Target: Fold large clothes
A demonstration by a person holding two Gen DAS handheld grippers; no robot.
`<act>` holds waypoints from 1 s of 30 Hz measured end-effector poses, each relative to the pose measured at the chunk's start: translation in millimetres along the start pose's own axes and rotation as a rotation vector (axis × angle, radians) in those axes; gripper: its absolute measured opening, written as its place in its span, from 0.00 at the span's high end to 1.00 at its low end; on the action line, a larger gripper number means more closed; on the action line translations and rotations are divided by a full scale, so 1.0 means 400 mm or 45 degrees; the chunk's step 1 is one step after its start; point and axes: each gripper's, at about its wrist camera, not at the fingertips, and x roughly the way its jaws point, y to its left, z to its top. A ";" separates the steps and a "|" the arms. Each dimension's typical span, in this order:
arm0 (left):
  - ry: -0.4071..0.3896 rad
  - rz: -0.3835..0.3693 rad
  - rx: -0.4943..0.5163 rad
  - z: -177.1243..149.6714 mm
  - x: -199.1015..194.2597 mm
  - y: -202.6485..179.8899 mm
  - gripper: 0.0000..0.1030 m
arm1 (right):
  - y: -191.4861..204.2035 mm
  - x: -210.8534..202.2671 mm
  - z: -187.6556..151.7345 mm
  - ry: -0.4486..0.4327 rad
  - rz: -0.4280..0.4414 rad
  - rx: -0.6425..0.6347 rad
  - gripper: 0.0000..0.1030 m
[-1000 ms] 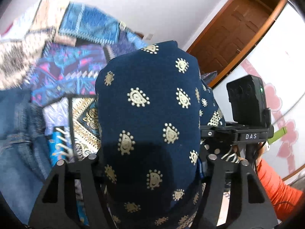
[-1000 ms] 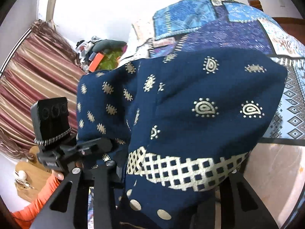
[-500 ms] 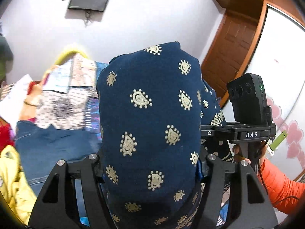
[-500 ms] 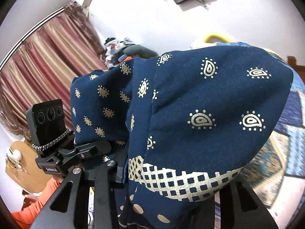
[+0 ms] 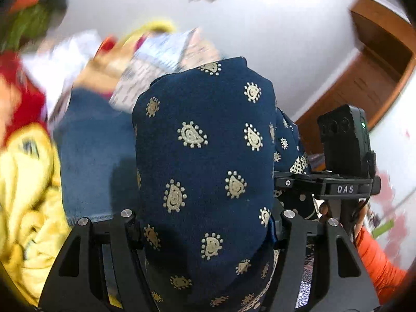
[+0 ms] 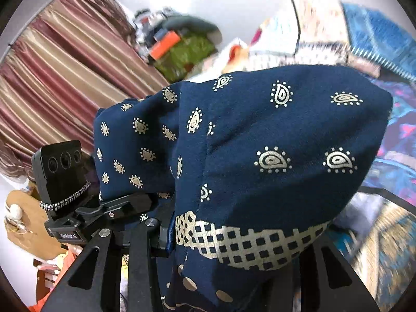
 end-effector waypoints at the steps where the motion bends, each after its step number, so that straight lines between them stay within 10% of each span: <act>1: 0.035 -0.009 -0.068 -0.001 0.027 0.045 0.38 | -0.016 0.042 0.008 0.034 -0.030 0.005 0.64; 9: 0.122 -0.175 -0.253 -0.027 0.087 0.193 0.29 | -0.092 0.068 0.011 0.098 0.016 -0.010 0.58; 16: 0.083 0.131 -0.237 -0.032 0.033 0.142 0.26 | 0.043 -0.079 -0.026 -0.030 -0.288 -0.212 0.55; 20: 0.032 0.281 -0.131 -0.055 -0.010 0.088 0.25 | 0.116 -0.113 -0.073 -0.081 -0.309 -0.279 0.30; 30: 0.193 0.395 0.096 -0.214 -0.004 0.011 0.07 | 0.081 -0.023 -0.176 0.018 -0.561 -0.293 0.29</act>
